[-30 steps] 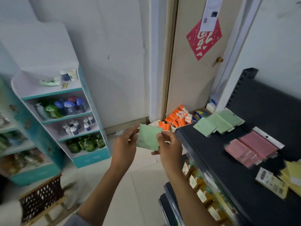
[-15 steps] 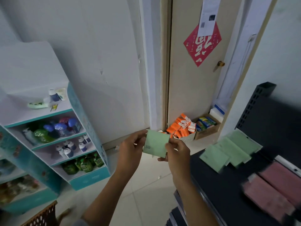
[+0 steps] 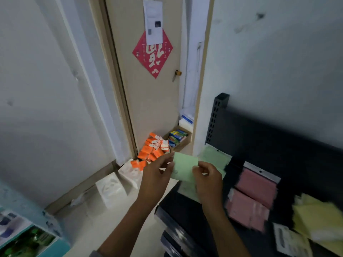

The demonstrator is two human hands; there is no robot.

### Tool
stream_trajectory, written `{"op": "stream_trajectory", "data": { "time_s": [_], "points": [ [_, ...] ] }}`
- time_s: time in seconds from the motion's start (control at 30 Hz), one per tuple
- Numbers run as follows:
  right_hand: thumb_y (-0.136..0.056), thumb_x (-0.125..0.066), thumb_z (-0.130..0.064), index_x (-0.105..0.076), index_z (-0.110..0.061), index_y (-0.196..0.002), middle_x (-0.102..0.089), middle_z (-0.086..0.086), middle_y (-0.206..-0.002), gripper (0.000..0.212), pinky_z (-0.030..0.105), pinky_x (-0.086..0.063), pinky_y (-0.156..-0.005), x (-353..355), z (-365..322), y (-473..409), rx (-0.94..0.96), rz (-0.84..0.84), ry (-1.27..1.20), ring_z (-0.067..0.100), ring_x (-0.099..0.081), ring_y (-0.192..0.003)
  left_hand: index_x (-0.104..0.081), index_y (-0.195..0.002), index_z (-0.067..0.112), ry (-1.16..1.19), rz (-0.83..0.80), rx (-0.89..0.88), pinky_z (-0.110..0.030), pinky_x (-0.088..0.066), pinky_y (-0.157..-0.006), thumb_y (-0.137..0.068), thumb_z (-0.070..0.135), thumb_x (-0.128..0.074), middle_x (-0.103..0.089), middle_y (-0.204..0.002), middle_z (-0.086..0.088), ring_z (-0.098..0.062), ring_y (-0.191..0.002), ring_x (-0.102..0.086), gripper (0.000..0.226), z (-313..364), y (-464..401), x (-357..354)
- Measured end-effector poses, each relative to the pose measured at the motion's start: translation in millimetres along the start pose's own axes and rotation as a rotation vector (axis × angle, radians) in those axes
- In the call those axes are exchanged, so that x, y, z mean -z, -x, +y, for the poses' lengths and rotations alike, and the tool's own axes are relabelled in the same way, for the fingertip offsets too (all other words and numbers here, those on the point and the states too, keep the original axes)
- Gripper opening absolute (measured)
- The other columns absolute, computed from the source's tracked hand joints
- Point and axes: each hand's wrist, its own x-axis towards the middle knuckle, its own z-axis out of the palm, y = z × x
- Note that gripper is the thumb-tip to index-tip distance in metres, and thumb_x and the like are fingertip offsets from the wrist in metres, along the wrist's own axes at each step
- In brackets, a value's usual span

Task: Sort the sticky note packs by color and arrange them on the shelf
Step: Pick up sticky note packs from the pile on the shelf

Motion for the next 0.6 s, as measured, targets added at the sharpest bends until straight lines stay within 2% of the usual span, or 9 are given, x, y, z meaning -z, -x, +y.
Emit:
{"op": "stream_trajectory", "data": {
  "time_s": [0.07,0.13,0.2,0.27,0.33,0.5,0.6],
  "points": [
    [-0.091,-0.067,-0.016,-0.068,-0.025,-0.103,-0.066,-0.015,-0.094,0.015,0.017,-0.048,-0.069,9.5,6.9,-11.1,-0.013,0.08,0.027,0.002,-0.063,-0.087,-0.066,-0.121,0.037,0.028,-0.077,-0.033,-0.016,-0.054,-0.075,-0.097,0.01,-0.062,-0.07,-0.105,0.027,0.002,-0.097,-0.065,0.036,-1.5,-13.9,-18.0],
    [-0.091,-0.068,-0.017,-0.069,-0.024,-0.105,-0.068,-0.013,-0.096,0.016,0.021,-0.05,-0.074,12.4,13.7,-20.6,-0.034,0.142,0.041,0.005,-0.064,-0.09,-0.066,-0.118,0.037,0.053,-0.151,-0.064,-0.017,-0.054,-0.075,-0.098,0.008,-0.061,-0.069,-0.108,0.029,0.002,-0.097,-0.065,0.036,-5.7,-27.5,-30.7],
    [-0.091,-0.069,-0.019,-0.07,-0.021,-0.108,-0.069,-0.01,-0.098,0.017,0.026,-0.052,-0.079,10.7,16.6,-27.2,-0.047,0.19,0.053,0.009,-0.065,-0.093,-0.067,-0.121,0.032,0.056,-0.198,-0.098,-0.02,-0.055,-0.076,-0.098,0.009,-0.06,-0.068,-0.113,0.021,0.001,-0.098,-0.065,0.033,-13.1,-40.6,-37.6],
    [-0.091,-0.069,-0.018,-0.071,-0.019,-0.107,-0.069,-0.011,-0.097,0.016,0.02,-0.049,-0.075,7.8,15.9,-32.3,-0.036,0.231,0.067,0.008,-0.065,-0.092,-0.068,-0.121,0.025,0.056,-0.213,-0.131,-0.021,-0.056,-0.074,-0.096,0.007,-0.062,-0.063,-0.116,0.011,-0.001,-0.097,-0.065,0.031,-21.5,-55.0,-41.5],
    [-0.092,-0.069,-0.015,-0.072,-0.018,-0.107,-0.069,-0.01,-0.096,0.015,0.013,-0.045,-0.071,5.2,12.3,-36.9,-0.018,0.281,0.089,0.007,-0.065,-0.092,-0.068,-0.119,0.024,0.066,-0.244,-0.12,-0.017,-0.054,-0.071,-0.095,0.007,-0.064,-0.061,-0.114,0.005,0.0,-0.095,-0.064,0.03,-27.1,-67.9,-44.2],
    [-0.095,-0.065,-0.016,-0.07,-0.017,-0.114,-0.068,-0.007,-0.105,0.02,0.014,-0.045,-0.076,2.2,4.6,-39.5,-0.006,0.382,0.129,0.006,-0.063,-0.097,-0.068,-0.118,0.022,0.133,-0.349,-0.118,-0.012,-0.052,-0.073,-0.095,0.008,-0.064,-0.064,-0.112,0.007,0.001,-0.096,-0.064,0.028,-31.2,-85.6,-53.4],
    [-0.097,-0.061,-0.013,-0.067,-0.014,-0.121,-0.066,-0.006,-0.11,0.025,0.011,-0.044,-0.077,2.8,7.3,-36.5,-0.011,0.398,0.2,0.008,-0.061,-0.098,-0.066,-0.121,0.02,0.173,-0.425,-0.122,-0.011,-0.051,-0.083,-0.097,0.01,-0.064,-0.065,-0.117,0.007,0.004,-0.101,-0.063,0.027,-39.9,-86.6,-62.3]
  ]
}}
